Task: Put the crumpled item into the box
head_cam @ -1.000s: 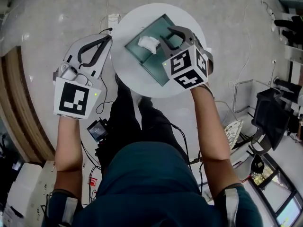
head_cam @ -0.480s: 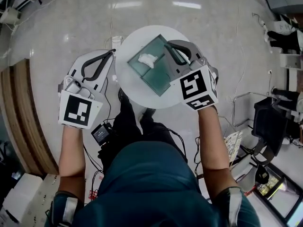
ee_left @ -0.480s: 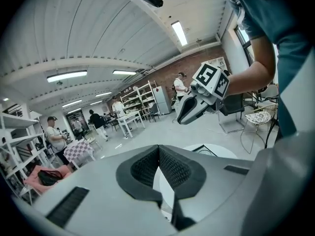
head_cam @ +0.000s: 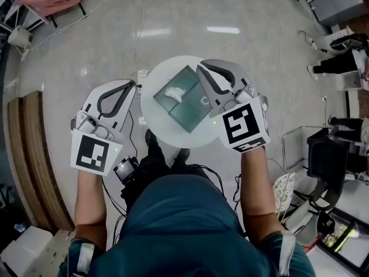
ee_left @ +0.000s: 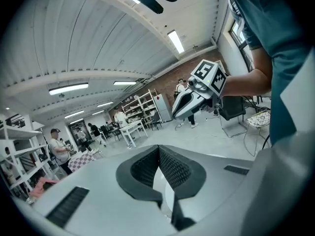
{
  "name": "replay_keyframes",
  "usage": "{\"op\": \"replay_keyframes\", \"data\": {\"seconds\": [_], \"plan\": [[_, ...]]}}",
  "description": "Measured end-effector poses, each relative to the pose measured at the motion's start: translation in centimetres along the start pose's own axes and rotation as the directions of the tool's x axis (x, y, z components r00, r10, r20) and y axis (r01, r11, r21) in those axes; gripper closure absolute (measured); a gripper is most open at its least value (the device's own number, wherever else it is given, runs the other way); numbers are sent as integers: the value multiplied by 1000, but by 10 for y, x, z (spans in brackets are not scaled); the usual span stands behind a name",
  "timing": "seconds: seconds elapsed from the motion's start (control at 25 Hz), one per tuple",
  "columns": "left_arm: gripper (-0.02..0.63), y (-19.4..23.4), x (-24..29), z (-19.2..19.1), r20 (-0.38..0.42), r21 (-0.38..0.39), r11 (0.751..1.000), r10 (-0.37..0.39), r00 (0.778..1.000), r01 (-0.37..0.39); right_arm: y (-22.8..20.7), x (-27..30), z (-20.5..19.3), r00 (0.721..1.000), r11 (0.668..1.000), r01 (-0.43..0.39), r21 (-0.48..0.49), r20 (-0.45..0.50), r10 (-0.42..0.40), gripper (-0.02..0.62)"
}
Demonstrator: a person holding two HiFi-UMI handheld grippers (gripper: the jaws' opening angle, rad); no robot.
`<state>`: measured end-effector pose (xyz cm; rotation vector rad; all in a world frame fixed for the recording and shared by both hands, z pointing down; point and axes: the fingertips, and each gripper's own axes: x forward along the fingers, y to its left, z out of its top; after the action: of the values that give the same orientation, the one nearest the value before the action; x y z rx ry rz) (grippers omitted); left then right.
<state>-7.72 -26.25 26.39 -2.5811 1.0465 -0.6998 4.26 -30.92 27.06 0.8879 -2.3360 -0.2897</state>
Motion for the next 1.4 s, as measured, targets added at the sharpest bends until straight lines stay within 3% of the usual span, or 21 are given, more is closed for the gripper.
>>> {"op": "replay_keyframes", "data": {"seconds": [0.64,0.96,1.4], "plan": [[588,3,-37,75,70,80,996,37,997,-43,-20,-74,77,993,993,55,-109,111,-43,557],[588,-20,-35,73,71,76,997,19,997,-24,-10,-89,59,993,994,68,-87,101,-59,557],[588,-10,-25,70,70,73,997,0,998,-5,-19,-77,55,995,996,61,-67,79,-56,557]]}}
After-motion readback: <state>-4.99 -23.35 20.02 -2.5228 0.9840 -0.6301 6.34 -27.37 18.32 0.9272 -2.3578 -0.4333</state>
